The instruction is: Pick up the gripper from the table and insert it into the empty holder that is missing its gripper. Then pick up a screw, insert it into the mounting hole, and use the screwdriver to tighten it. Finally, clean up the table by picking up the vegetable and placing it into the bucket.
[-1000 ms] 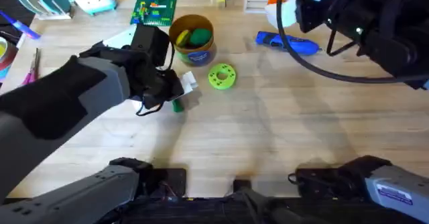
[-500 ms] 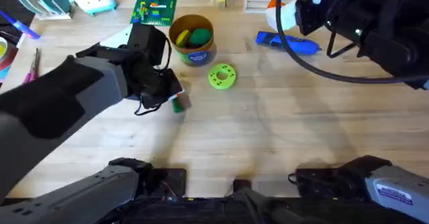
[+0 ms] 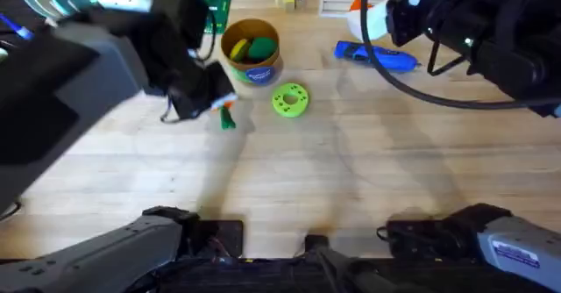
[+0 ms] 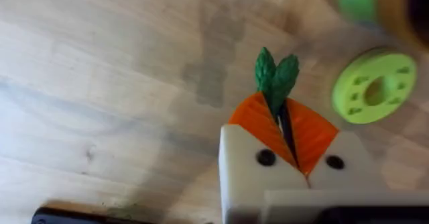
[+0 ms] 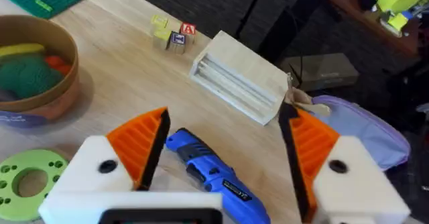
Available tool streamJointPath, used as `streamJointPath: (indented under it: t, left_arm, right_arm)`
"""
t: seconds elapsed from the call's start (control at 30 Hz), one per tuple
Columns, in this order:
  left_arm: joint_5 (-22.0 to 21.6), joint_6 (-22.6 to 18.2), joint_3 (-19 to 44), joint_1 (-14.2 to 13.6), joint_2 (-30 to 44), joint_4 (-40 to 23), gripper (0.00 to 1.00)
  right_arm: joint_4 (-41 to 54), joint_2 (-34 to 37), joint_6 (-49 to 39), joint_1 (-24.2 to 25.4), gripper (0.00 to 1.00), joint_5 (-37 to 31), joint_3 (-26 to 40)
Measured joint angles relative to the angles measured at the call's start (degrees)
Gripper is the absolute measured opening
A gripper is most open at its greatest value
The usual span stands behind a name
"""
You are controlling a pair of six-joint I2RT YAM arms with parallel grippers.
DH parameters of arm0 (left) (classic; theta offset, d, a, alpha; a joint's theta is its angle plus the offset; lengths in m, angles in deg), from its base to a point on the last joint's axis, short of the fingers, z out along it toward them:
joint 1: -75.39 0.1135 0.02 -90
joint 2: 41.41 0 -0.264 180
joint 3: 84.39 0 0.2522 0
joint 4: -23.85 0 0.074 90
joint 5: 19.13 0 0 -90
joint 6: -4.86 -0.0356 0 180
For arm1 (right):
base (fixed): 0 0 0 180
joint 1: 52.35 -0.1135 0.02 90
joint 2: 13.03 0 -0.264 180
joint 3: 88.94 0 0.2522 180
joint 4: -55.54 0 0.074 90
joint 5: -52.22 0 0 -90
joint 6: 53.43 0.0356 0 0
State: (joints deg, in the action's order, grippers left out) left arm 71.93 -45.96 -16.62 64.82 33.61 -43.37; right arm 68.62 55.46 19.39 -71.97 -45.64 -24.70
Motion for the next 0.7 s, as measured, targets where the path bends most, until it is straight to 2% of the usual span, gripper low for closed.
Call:
streamJointPath:
  t: [0.1, 0.2, 0.37, 0.47, 0.7]
  left_arm:
    - [-0.1, -0.7, 7.9, 0.0, 0.0, 0.3, 0.023]
    - [-0.5, -2.1, 12.6, 0.0, -0.2, 6.3, 0.023]
    - [-0.9, -4.1, 13.4, 0.0, 0.9, 18.6, 0.023]
    - [-0.9, -4.5, 13.4, 0.0, 3.8, 23.9, 0.023]
    - [-0.9, -5.0, 13.4, 0.0, 12.8, 25.5, 0.023]
  right_arm:
    - [0.0, 0.0, 0.0, 0.0, 0.993, 0.0, 0.0]
    - [0.0, 0.0, 0.0, 0.0, 0.993, 0.0, 0.0]
    - [0.0, 0.0, 0.0, 0.0, 0.994, 0.0, 0.0]
    - [0.0, 0.0, 0.0, 0.0, 0.994, 0.0, 0.0]
    - [0.0, 0.0, 0.0, 0.0, 0.994, 0.0, 0.0]
